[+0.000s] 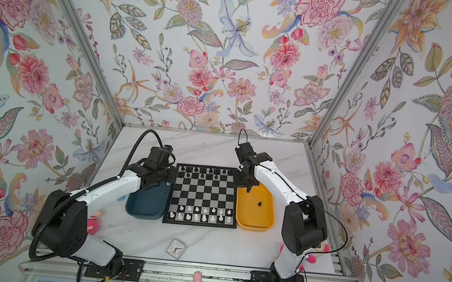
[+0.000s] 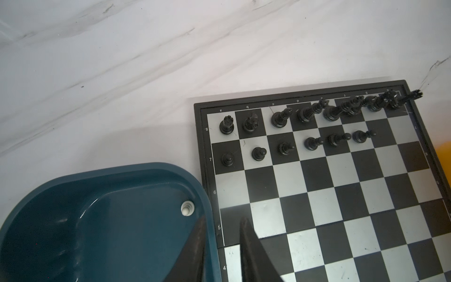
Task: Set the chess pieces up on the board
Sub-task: 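Carry the black pawn with the right gripper to the far black pawn row, then lower the black pawn onto the empty square in the black pawn row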
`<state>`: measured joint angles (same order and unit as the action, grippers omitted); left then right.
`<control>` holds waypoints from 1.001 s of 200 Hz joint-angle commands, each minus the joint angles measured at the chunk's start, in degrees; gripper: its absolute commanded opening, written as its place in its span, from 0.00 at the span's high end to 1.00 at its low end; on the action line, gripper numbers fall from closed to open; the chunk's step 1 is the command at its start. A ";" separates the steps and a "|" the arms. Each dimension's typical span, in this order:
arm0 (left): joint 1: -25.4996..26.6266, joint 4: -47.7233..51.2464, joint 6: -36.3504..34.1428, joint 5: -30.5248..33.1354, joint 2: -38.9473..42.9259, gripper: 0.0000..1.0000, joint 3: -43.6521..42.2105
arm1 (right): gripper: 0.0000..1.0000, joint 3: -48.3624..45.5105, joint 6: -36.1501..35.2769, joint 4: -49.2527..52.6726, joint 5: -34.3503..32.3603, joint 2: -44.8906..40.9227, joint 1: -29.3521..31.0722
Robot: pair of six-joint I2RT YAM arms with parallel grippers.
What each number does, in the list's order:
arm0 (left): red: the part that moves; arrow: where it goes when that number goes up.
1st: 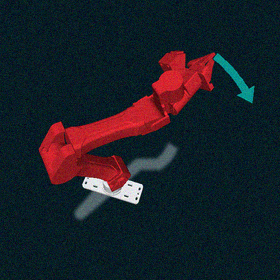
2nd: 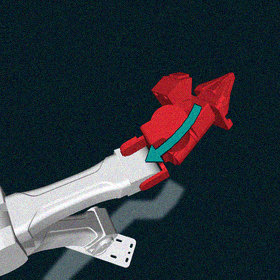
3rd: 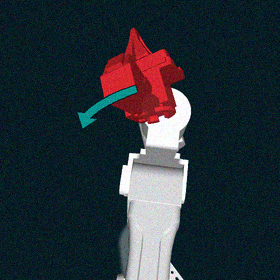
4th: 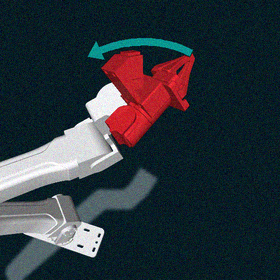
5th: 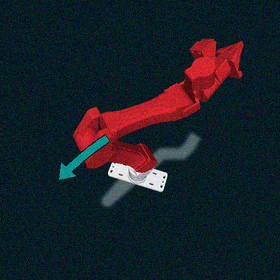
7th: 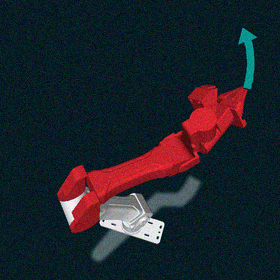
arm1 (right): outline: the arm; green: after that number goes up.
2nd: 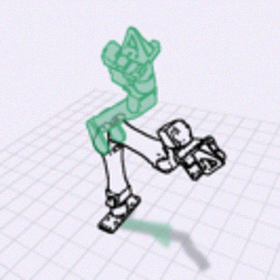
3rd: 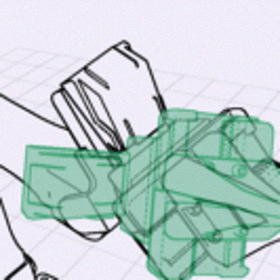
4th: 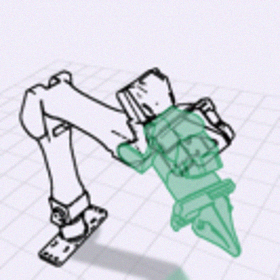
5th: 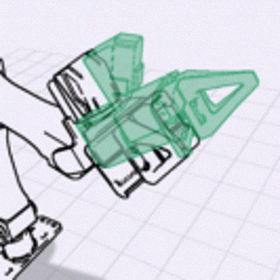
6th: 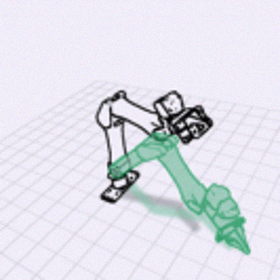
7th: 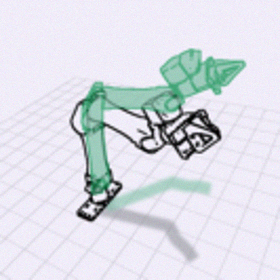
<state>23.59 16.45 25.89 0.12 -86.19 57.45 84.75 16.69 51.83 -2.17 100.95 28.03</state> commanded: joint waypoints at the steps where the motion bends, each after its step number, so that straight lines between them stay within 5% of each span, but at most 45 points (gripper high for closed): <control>1: -0.91 -0.90 -0.83 -1.09 1.75 0.72 -0.89 | 0.92 4.19 -1.46 3.66 -0.42 3.56 1.04; 200: -3.51 -1.51 -1.27 -3.11 0.68 0.72 -1.38 | 0.93 26.55 -2.69 3.98 1.55 27.49 3.17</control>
<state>20.93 15.29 25.87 -2.11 -85.49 56.97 109.32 14.74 54.63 -0.62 126.74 30.81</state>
